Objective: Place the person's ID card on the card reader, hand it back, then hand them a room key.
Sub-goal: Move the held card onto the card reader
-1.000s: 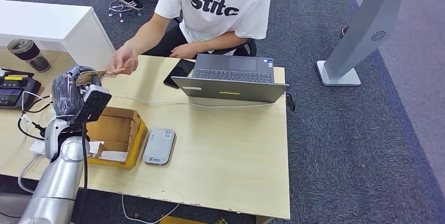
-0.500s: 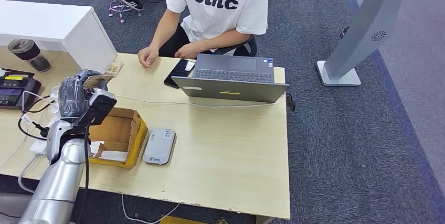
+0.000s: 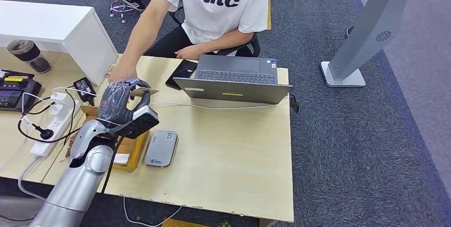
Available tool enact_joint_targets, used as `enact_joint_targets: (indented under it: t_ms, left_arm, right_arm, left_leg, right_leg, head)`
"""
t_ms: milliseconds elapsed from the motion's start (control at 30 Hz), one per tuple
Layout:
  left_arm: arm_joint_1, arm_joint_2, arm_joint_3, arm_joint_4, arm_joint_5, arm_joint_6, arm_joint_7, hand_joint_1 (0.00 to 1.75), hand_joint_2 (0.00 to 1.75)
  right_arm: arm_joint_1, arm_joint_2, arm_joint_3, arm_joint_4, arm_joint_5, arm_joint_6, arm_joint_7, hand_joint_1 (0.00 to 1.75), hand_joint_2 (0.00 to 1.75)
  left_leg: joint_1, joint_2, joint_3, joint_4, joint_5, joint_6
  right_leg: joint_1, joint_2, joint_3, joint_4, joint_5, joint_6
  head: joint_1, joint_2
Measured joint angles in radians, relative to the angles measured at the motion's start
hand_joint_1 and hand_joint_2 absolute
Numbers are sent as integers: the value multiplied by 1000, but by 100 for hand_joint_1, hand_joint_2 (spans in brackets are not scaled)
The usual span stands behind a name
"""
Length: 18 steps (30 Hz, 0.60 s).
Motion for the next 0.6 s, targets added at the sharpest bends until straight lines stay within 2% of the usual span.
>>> enact_joint_targets:
  t_ms: [100, 267, 600]
  left_arm:
    - [0, 10, -25, -18, -7, -41, 29, 175, 175]
    - [0, 48, -65, -43, -53, -123, 123, 175, 175]
    - [0, 112, -113, -59, -95, -168, 183, 175, 175]
  right_arm:
    - [0, 2, -12, 0, 0, 1, 0, 0, 175]
    - [1, 8, -37, -1, 0, -1, 3, 0, 175]
    - [1, 20, -80, -5, 19, -2, 3, 0, 175]
  left_leg:
    - [0, 0, 0, 0, 0, 0]
    - [0, 0, 0, 0, 0, 0]
    - [1, 0, 0, 0, 0, 0]
  right_leg:
    - [0, 0, 0, 0, 0, 0]
    - [0, 0, 0, 0, 0, 0]
    - [0, 0, 0, 0, 0, 0]
  head:
    - [0, 0]
    - [0, 0]
    - [0, 0]
